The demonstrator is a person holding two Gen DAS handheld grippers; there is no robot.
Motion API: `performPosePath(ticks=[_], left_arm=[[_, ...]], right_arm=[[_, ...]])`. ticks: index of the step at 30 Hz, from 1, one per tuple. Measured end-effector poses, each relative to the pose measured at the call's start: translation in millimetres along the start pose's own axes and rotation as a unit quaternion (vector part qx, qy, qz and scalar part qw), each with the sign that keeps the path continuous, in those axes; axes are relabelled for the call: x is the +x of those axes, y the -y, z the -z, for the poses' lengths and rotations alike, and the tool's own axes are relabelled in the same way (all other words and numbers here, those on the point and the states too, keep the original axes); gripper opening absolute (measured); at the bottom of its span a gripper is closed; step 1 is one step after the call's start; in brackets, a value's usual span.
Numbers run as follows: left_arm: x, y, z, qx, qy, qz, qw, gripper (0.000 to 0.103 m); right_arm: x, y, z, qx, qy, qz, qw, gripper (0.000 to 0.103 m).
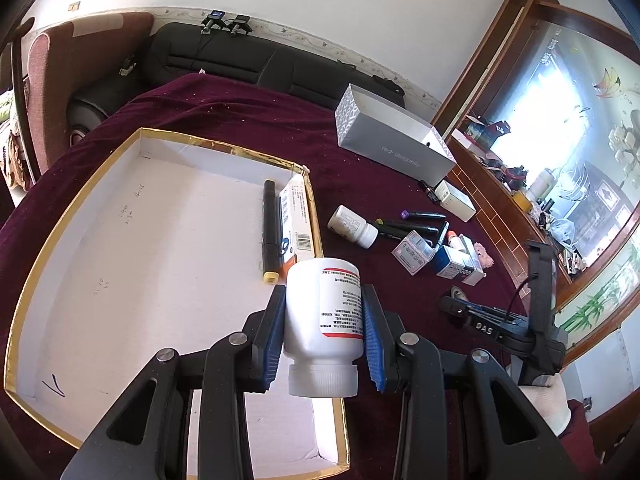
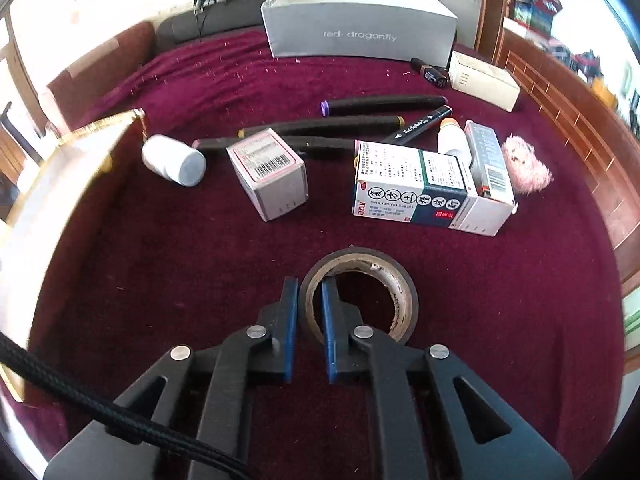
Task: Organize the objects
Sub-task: 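Grasp a white pill bottle with the left tool while the right tool grasps the tape roll, then carry the bottle and tape roll into the tray and open both tools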
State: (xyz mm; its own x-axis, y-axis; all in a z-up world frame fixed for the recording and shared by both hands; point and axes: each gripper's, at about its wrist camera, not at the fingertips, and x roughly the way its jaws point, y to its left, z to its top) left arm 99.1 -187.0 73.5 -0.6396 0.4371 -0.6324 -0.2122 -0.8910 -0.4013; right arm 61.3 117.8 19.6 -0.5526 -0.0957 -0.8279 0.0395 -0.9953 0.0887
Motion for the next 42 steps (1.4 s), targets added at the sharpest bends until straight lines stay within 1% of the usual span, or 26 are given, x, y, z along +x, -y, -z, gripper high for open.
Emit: performPosePath(ticks=[2,3,6,8,9,11,12,14,15,16,18,19,22,24,26,28,30,34,37,39,42], left_arm=[[-4,-2,-2,-0.002,0.003,0.0,1.0,0.031],[-7,-3,-3,-0.002,0.005,0.0,1.0,0.031],[-18,-8,-12,-0.008,0.009,0.002,0.9999,0.031],[-26,-12,-22,-0.008,0.016,-0.004,0.9998,0.031],[-32,-14,-30,-0.004,0.021,-0.011,0.9997,0.031],[-37,-18,-45,0.005,0.028,-0.025,0.9993,0.031],[-40,-19,-53,0.012,0.032,-0.033,0.9989,0.031],[-42,-22,-71,0.033,0.042,-0.057,0.997,0.031],[-41,-25,-79,0.043,0.047,-0.071,0.9955,0.031],[-37,-30,-88,0.049,0.049,-0.083,0.9941,0.031],[-22,-45,-102,0.046,0.04,-0.095,0.9937,0.031],[-9,-56,-110,0.038,0.029,-0.1,0.9938,0.031],[24,-81,-115,0.017,0.002,-0.111,0.9936,0.031],[43,-96,-115,-0.004,-0.014,-0.115,0.9932,0.031],[63,-113,-115,-0.031,-0.034,-0.106,0.9933,0.031],[80,-125,-112,-0.053,-0.052,-0.096,0.9926,0.031],[91,-131,-109,-0.064,-0.063,-0.095,0.9915,0.031],[113,-140,-107,-0.093,-0.078,-0.084,0.9891,0.03],[122,-145,-108,-0.111,-0.083,-0.078,0.9873,0.03],[124,-147,-109,-0.119,-0.08,-0.075,0.9869,0.03],[122,-150,-111,-0.13,-0.068,-0.069,0.9867,0.032]], right_arm=[[-8,-3,-2,0.011,0.01,-0.021,1.0,0.008],[-17,-4,-5,0.017,0.017,-0.038,0.999,0.008],[-45,-19,-12,0.011,0.043,-0.068,0.997,0.008],[-65,-34,-23,0.002,0.058,-0.102,0.993,0.009],[-79,-48,-32,-0.01,0.069,-0.123,0.99,0.009],[-91,-69,-42,-0.028,0.076,-0.148,0.986,0.009],[-97,-86,-51,-0.04,0.077,-0.171,0.981,0.009],[-99,-107,-61,-0.051,0.07,-0.201,0.976,0.009],[-95,-124,-69,-0.06,0.06,-0.22,0.972,0.009],[-90,-135,-74,-0.065,0.055,-0.229,0.97,0.009],[-74,-158,-86,-0.069,0.038,-0.245,0.966,0.009],[-60,-172,-93,-0.068,0.023,-0.252,0.965,0.009],[-16,-200,-102,-0.056,-0.02,-0.254,0.965,0.009],[18,-213,-107,-0.044,-0.048,-0.245,0.967,0.009],[40,-219,-108,-0.033,-0.064,-0.237,0.969,0.009],[65,-224,-112,-0.023,-0.079,-0.22,0.972,0.009],[81,-227,-114,-0.016,-0.09,-0.205,0.974,0.009],[97,-232,-117,-0.018,-0.093,-0.18,0.979,0.009],[102,-234,-121,-0.016,-0.096,-0.174,0.98,0.009],[103,-234,-122,-0.018,-0.095,-0.171,0.981,0.009],[99,-233,-123,-0.019,-0.088,-0.178,0.98,0.011]])
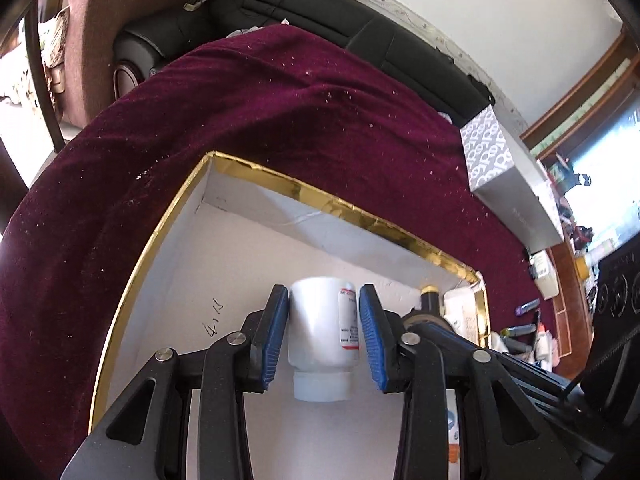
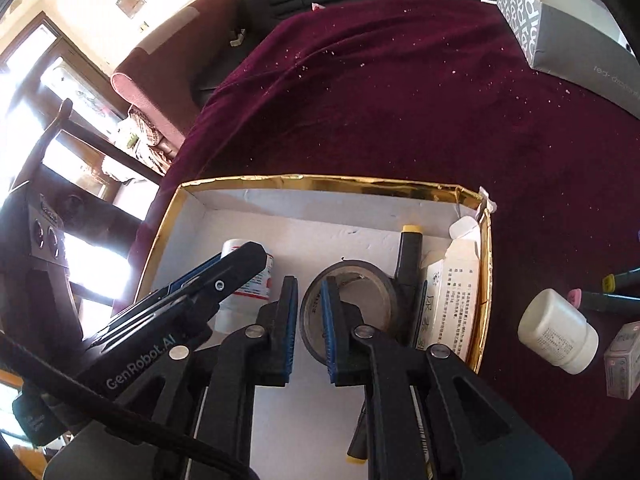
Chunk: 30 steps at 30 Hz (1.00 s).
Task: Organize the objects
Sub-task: 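Carry the bottle and tape roll into the tray and open both tools, then withdraw both tools from the tray back toward the table items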
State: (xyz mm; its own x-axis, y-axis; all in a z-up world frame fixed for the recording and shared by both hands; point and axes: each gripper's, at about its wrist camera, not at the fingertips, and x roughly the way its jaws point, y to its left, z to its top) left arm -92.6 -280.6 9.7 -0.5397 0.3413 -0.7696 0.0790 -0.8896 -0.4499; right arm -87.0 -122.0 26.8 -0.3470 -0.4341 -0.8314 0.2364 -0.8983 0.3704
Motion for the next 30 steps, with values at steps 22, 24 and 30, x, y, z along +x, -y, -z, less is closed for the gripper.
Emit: performPosePath(ticks=[22,24,30], left_arm=[[-121,68,90,0.052,0.124,0.037,0.9903,0.056],[-120,69,99,0.036,0.123,0.034,0.9912,0.056],[-136,82,120,0.037,0.134,0.035,0.9898,0.056]], right_arm=[[-119,44,71,0.021,0.149,0.01,0.989,0.045],[-121,46,76,0.024,0.15,0.008,0.988,0.045],[-137,54,100,0.027,0.174,0.004,0.984,0.057]])
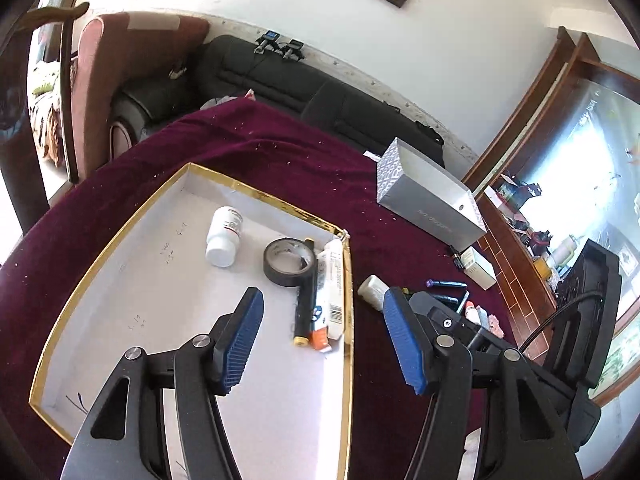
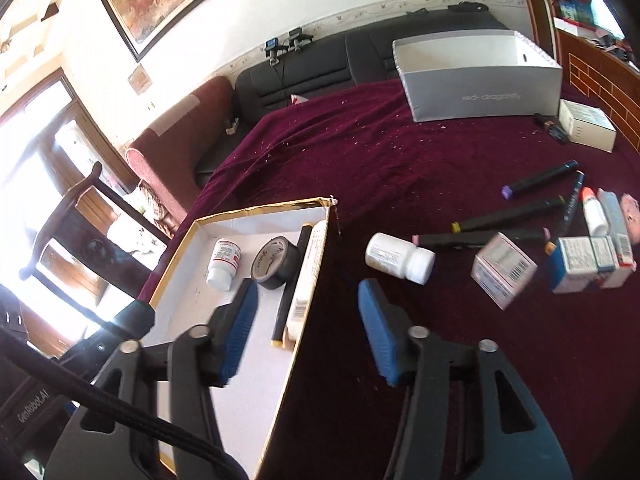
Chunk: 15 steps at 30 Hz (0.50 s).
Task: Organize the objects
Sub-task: 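Withdraw both tools from the tray back toward the table items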
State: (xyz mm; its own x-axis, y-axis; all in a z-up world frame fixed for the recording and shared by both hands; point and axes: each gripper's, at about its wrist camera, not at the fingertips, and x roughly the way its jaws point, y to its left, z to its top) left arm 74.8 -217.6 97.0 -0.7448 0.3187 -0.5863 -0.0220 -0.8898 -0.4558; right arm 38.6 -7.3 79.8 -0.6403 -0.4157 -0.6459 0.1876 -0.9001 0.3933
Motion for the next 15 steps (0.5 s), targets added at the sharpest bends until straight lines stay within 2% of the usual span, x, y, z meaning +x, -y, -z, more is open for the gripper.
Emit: performPosePath(ticks=[6,15], left_arm=[[-6,21,11,0.008,-0.021,0.023,0.9995,0.056],[-9,48,26,0.033,-0.028,0.027,0.9987,0.056]], right_arm=[[-16,24,15,0.022,0.015,0.002,1.0,0.058],[-42,67,19,0.06,0.042,0.014,0.997,0.058]])
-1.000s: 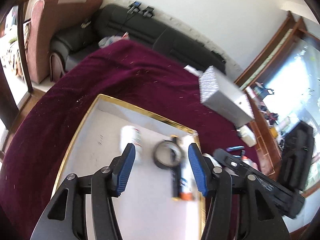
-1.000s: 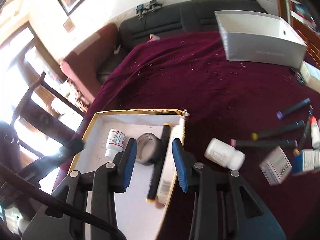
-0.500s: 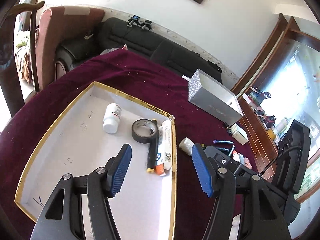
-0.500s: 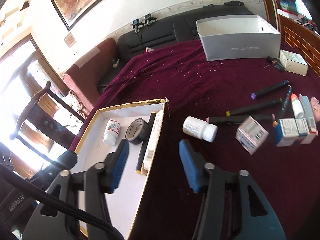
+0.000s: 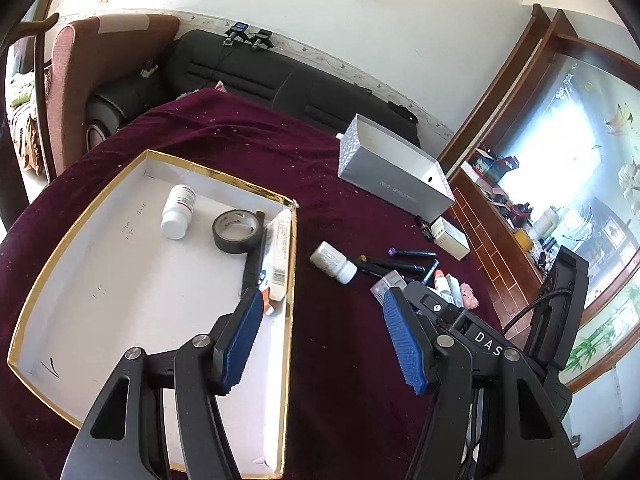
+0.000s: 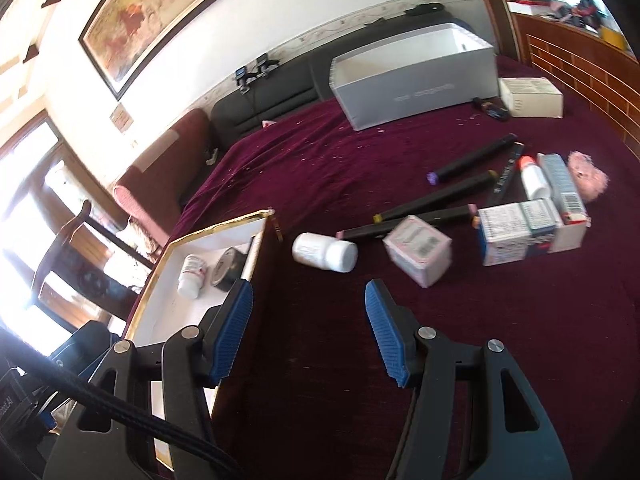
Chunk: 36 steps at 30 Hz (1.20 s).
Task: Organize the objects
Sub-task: 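Withdraw both tools from the tray back toward the table items, then grasp the green-label white pill bottle with the left tool and lift it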
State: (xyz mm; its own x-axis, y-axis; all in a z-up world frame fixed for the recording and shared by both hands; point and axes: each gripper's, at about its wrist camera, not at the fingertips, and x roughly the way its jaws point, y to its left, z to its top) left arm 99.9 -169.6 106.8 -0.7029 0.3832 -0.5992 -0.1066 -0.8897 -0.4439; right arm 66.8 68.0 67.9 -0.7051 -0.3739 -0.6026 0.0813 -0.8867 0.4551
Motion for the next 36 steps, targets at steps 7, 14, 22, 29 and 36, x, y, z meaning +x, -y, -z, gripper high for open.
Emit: performPosePath(ticks=[7,14,22,29,36], left_arm=[[10,7,4,-0.003,-0.013,-0.009,0.9999,0.056],[23,17,0,0.0,-0.014,-0.04,0.9991,0.056],[69,32,-9,0.0,-0.031,-0.068,0.9972,0.056],[96,48,-14,0.004,-0.048,-0.064,0.9968,0.056],[130,53,-14,0.02,-0.079,-0.072,0.9941,0.056]], right_arm=[[-7,32,-17,-0.004,0.026,0.033,0.999,0.058],[-9,58,-54,-0.029,0.083,0.062,0.994,0.058],[-16,98,-57,0.017,0.104,0.036,0.994,0.062],[-11,113,-58,0.05,0.09,0.033,0.994,0.068],[-9,121,-59,0.068,0.083,0.036,0.994,0.068]])
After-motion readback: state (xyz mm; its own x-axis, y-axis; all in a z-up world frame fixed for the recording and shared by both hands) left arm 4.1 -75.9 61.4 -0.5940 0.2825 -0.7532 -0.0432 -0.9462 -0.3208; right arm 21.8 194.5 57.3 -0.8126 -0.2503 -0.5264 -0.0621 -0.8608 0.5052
